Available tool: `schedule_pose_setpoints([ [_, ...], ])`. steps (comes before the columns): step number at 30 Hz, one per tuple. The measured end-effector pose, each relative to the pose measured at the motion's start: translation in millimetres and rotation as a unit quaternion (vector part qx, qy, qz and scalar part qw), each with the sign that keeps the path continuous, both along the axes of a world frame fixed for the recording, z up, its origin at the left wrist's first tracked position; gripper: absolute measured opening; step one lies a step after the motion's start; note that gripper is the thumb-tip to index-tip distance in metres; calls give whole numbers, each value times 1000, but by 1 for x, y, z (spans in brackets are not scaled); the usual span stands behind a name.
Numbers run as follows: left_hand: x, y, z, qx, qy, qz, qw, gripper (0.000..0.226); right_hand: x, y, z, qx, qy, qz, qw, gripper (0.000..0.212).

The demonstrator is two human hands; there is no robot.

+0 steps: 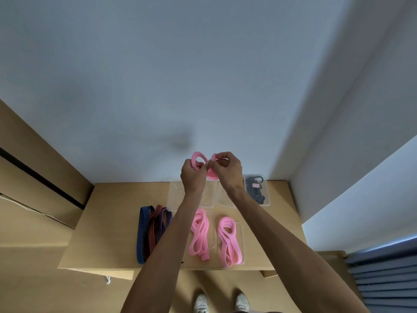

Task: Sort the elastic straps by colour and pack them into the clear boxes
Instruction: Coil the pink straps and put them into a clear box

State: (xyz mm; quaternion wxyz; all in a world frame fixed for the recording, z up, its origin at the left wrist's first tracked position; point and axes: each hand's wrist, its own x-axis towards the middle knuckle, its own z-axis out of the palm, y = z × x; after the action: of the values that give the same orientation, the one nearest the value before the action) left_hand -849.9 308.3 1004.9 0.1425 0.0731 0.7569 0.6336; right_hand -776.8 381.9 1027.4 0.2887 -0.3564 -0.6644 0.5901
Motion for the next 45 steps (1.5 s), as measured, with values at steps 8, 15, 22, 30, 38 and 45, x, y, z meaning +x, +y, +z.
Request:
schedule_pose_setpoints([
  [8,7,-2,8,67,9,-137,988,30,0,10,1,87,-43,-10,995,27],
  [15,-4,-1,-3,34,49,-116,991,20,0,6,2,79,-40,26,996,35],
  [22,-4,2,-11,60,-90,-67,992,25,0,1,4,101,-75,22,992,51],
  [30,-21,-3,-3,80,-203,-85,972,19,6,-4,0,-13,-42,31,999,30],
  [38,-17,-3,7,119,-187,-118,968,14,5,14,-14,-188,-1,-106,976,34],
  [45,-31,-18,-1,161,-228,-47,959,19,20,39,-15,-381,52,-126,914,35],
])
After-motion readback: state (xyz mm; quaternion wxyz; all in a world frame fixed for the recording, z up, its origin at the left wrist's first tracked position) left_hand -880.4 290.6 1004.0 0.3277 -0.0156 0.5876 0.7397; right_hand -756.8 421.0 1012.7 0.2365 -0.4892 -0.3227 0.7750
